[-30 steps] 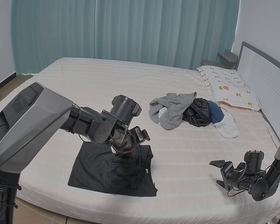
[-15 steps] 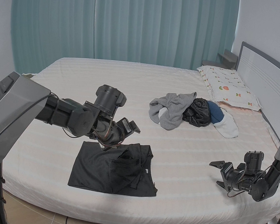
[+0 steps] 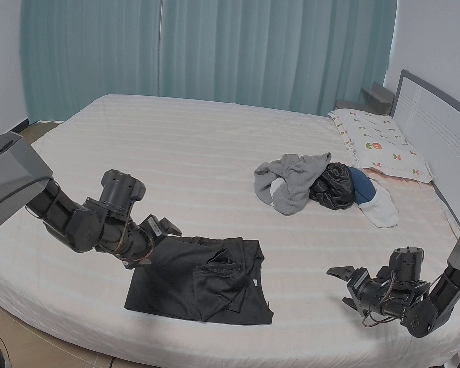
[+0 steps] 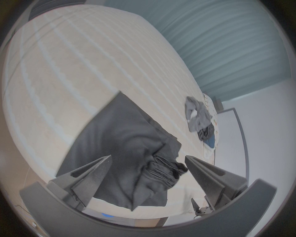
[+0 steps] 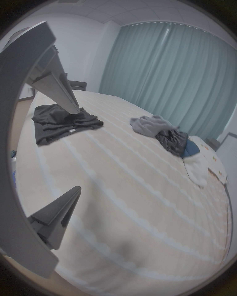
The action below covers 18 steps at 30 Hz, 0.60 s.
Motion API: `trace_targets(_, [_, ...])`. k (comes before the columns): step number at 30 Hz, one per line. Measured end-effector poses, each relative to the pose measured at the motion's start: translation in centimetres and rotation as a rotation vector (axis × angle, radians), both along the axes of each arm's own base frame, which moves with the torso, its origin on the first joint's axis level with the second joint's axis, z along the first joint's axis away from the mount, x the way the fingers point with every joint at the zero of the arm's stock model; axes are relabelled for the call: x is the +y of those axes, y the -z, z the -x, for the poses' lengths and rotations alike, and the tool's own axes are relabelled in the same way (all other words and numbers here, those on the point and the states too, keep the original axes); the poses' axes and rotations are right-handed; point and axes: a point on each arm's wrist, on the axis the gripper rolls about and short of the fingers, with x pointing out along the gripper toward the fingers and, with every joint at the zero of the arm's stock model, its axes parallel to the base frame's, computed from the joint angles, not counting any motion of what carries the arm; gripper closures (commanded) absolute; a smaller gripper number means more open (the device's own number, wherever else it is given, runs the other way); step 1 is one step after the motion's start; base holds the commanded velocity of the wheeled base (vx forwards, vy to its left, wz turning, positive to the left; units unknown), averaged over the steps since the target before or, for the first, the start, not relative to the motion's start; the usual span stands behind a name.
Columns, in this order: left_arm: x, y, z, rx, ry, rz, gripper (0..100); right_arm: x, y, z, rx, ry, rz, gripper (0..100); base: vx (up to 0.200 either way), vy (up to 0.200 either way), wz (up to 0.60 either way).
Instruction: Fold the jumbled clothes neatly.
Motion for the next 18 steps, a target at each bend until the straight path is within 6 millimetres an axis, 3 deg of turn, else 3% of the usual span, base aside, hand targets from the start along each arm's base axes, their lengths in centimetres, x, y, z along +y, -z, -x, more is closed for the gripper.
trace_targets(7, [2.4,1.0,0.3,0.023,-0.047,0.051,0,4.1,-0.5,0.5,0.024,-0.082,0.146,0,0.0,0.2,0.0])
trace_targets(18, [2.9,2.7,0.7,0.031,-0.06,0.051,0,10.9,-1.7,0.8,0.049,-0.217,0.385,0,0.0,0.182,0.0])
